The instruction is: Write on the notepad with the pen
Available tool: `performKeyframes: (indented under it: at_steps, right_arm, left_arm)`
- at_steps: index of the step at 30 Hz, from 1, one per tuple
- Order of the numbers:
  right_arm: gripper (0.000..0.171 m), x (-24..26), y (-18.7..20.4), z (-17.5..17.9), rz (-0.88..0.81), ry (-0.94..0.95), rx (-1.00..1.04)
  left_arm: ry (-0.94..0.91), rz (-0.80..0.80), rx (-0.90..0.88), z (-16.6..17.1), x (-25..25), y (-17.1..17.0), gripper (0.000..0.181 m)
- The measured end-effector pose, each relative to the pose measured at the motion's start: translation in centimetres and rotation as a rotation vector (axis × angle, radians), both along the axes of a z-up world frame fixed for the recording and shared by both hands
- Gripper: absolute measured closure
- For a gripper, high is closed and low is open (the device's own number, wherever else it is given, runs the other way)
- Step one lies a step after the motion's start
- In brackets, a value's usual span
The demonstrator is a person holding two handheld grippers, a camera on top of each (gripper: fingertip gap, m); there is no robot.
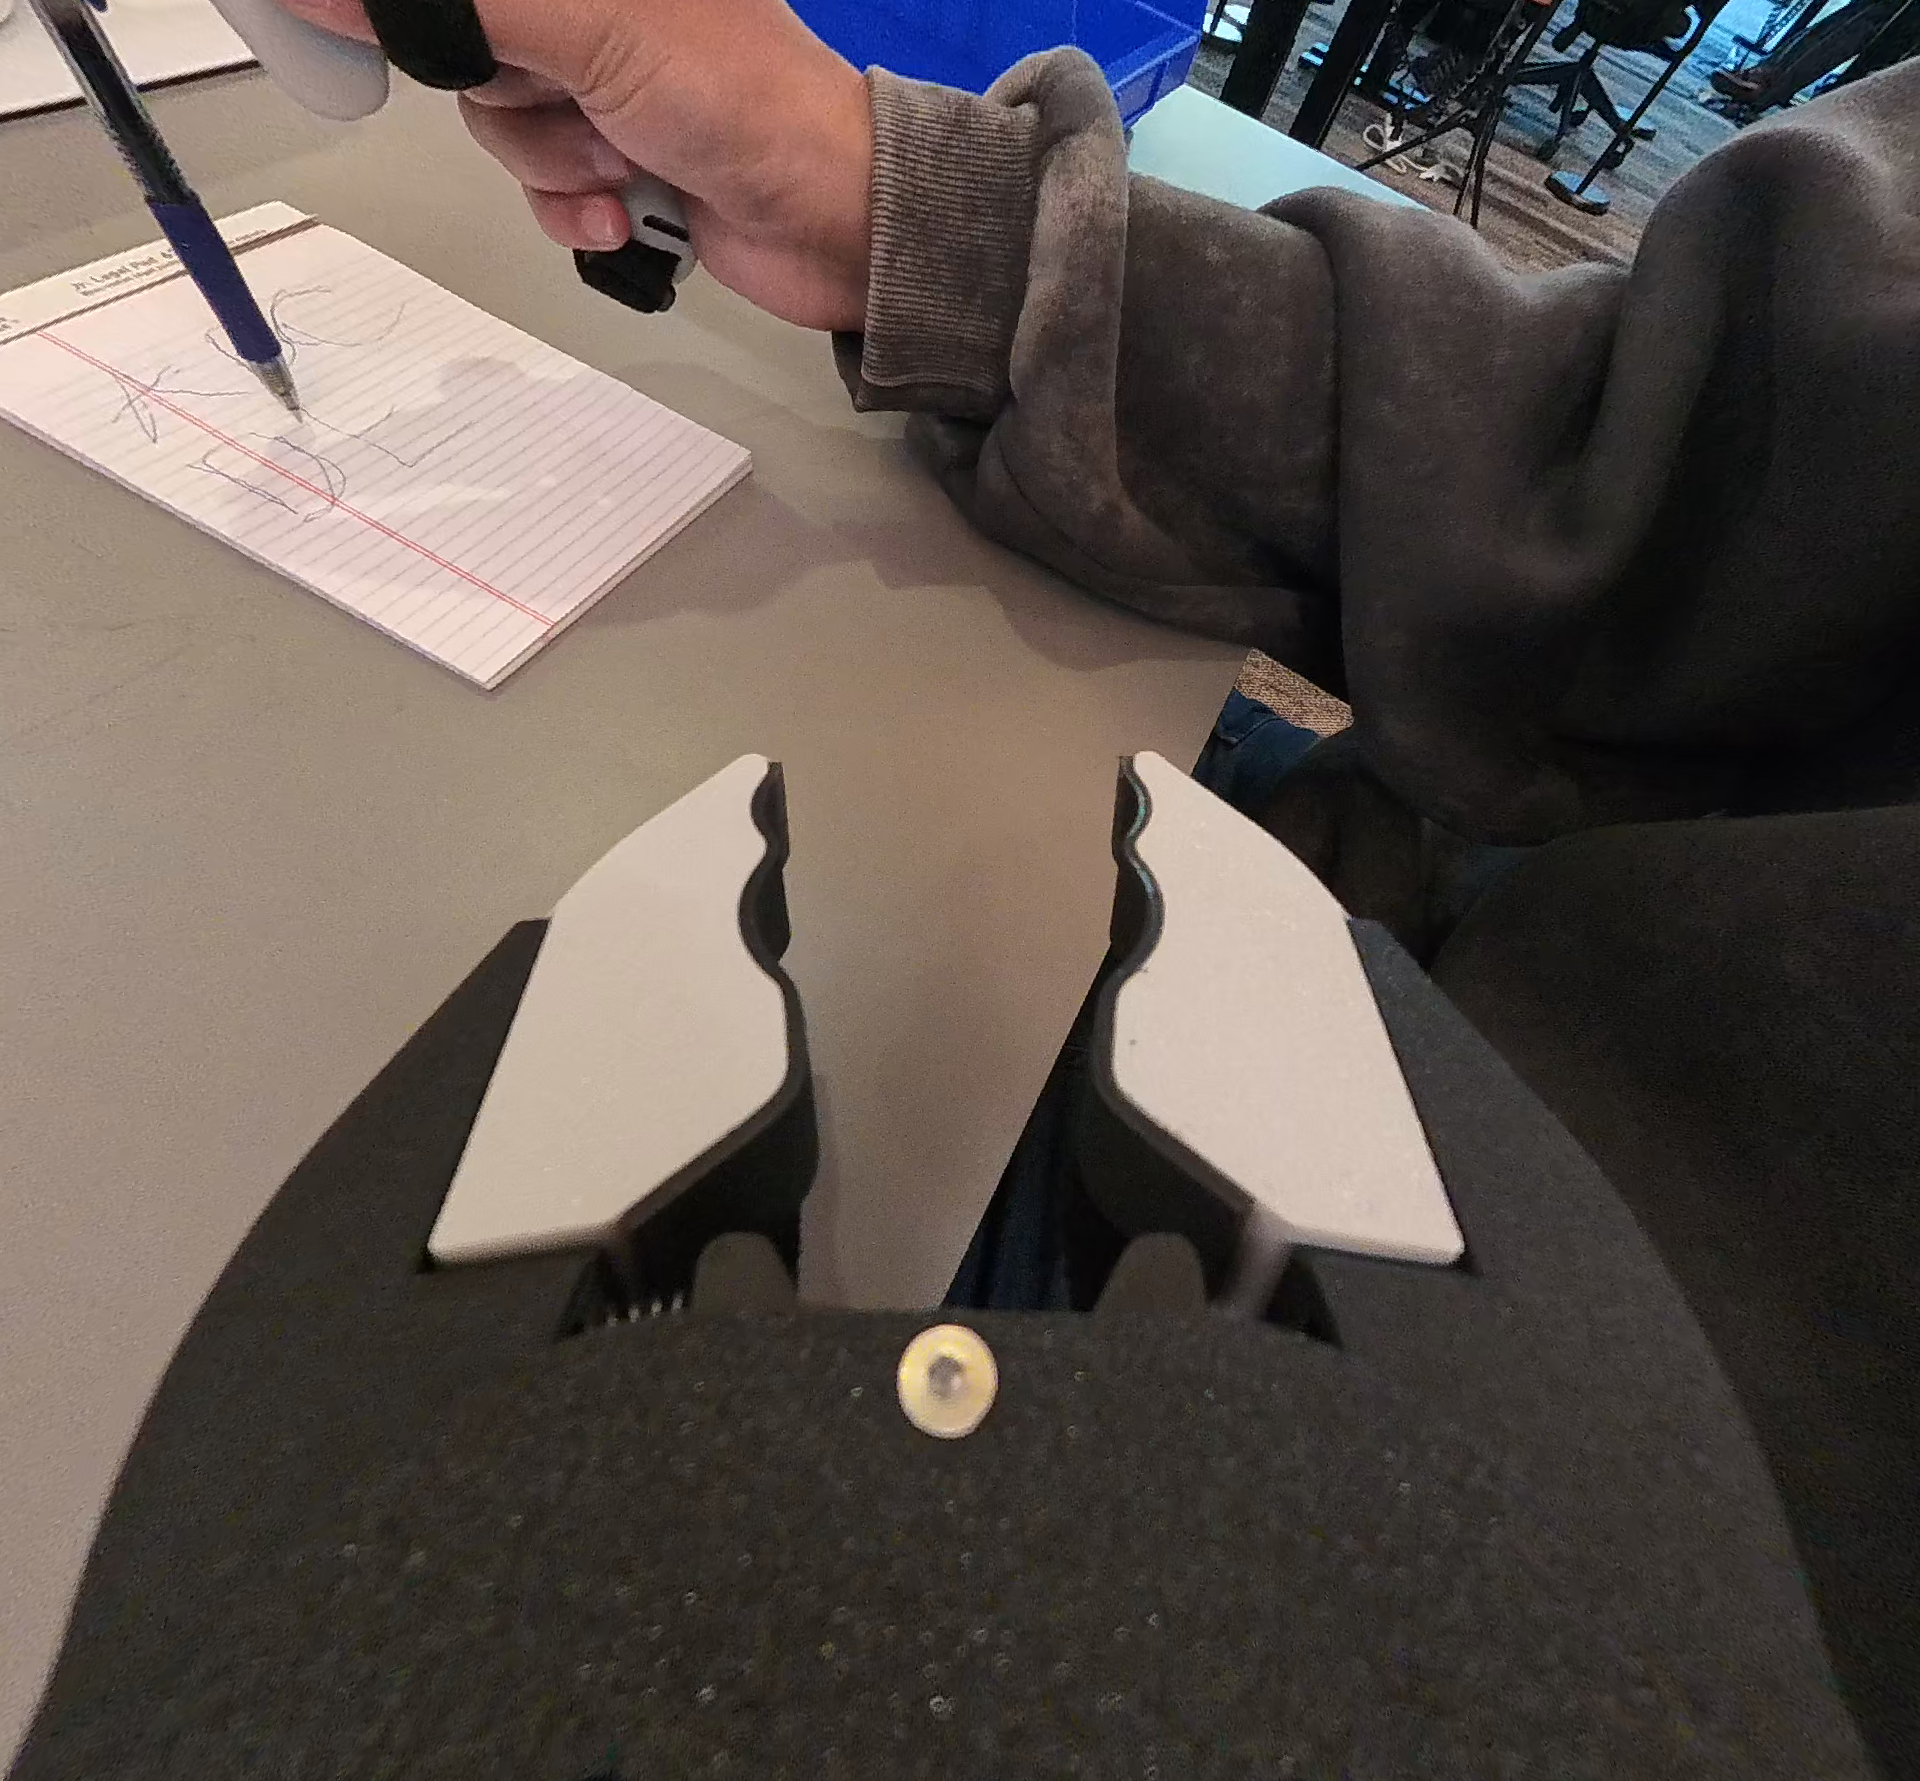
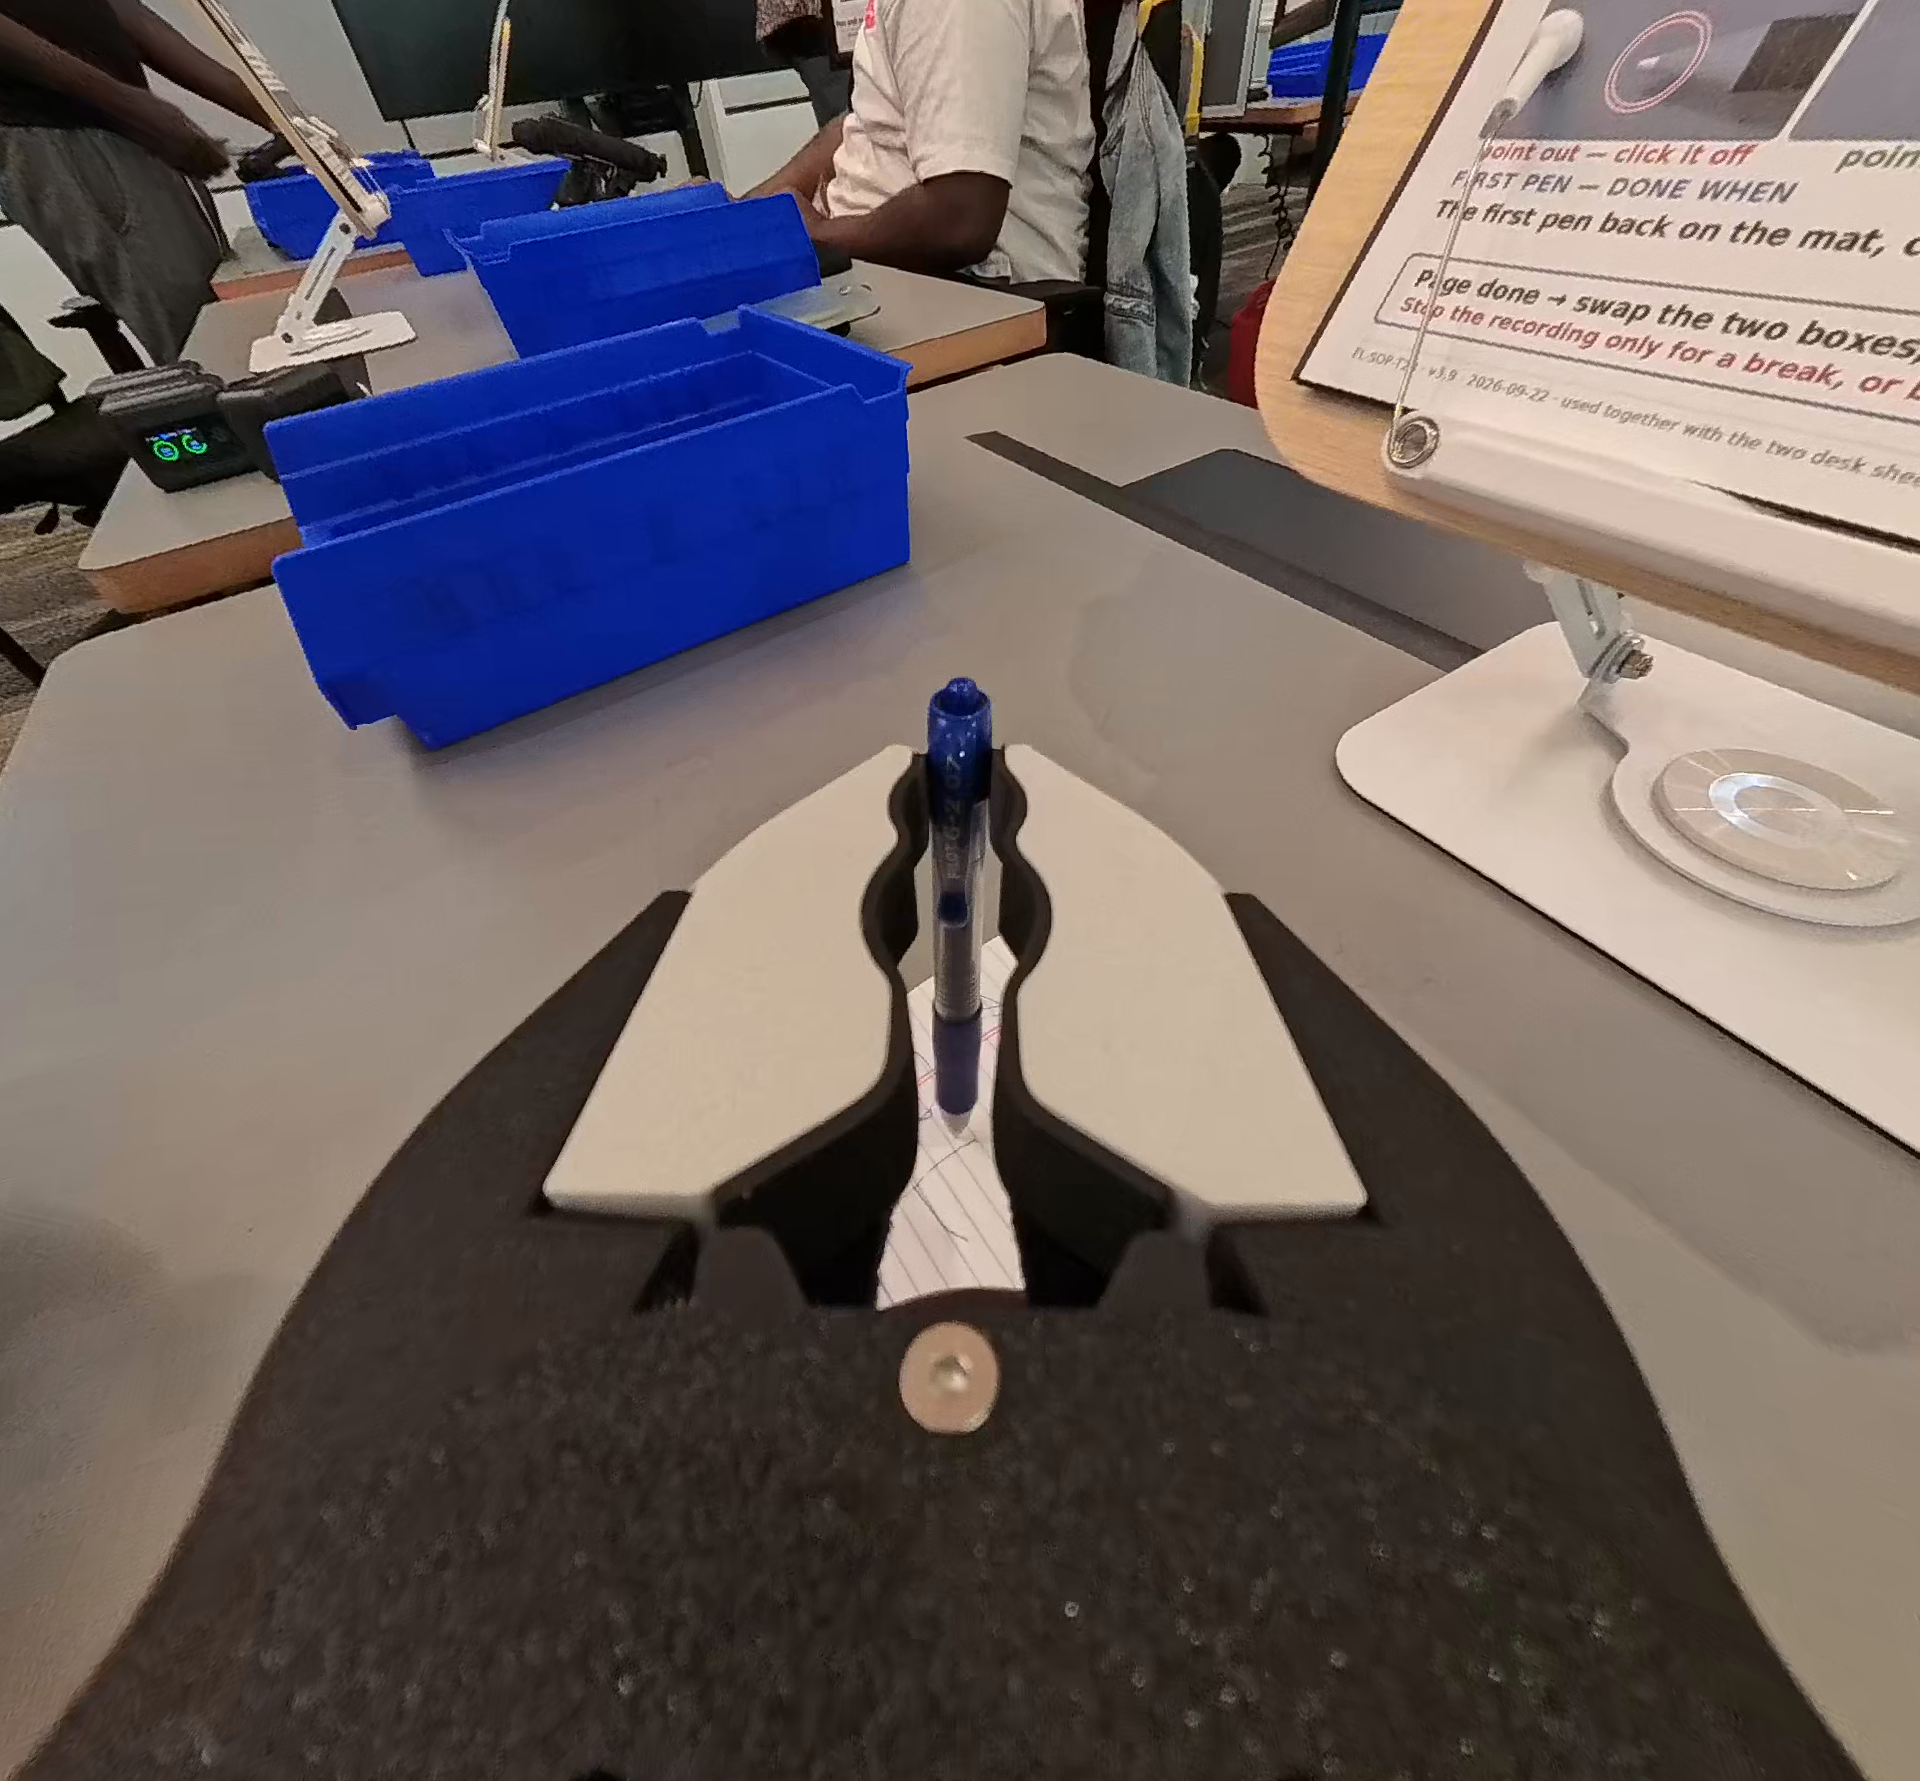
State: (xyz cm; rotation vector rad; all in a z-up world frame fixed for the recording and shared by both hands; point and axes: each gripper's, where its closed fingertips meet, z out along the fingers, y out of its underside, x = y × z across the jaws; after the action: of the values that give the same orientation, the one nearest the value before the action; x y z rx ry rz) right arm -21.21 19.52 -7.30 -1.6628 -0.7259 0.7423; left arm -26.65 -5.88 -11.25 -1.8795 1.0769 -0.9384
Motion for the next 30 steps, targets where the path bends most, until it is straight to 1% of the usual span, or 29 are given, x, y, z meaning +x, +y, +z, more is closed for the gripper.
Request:
performKeyframes:
  at_steps: [3,8,16,30]
  right_arm:
    - [0.160,0.3,0.0,0.5,-0.002,0.034,0.000]
    - [0.160,0.3,0.2,-0.1,-0.006,0.005,-0.005]
    - [0.160,0.6,0.1,-0.1,-0.012,-0.026,0.007]
    - [0.160,3.2,-0.1,-0.1,-0.054,-0.045,-0.002]
  left_arm:
    - [0.003,-0.005,0.000,-0.1,0.1,-0.1,0.121]
    - [0.005,-0.006,0.000,-0.1,0.1,-0.1,0.121]
    - [0.007,-0.005,0.001,-0.1,0.2,-0.1,0.121]
    - [0.014,-0.014,0.004,-0.1,0.5,-0.4,0.121]
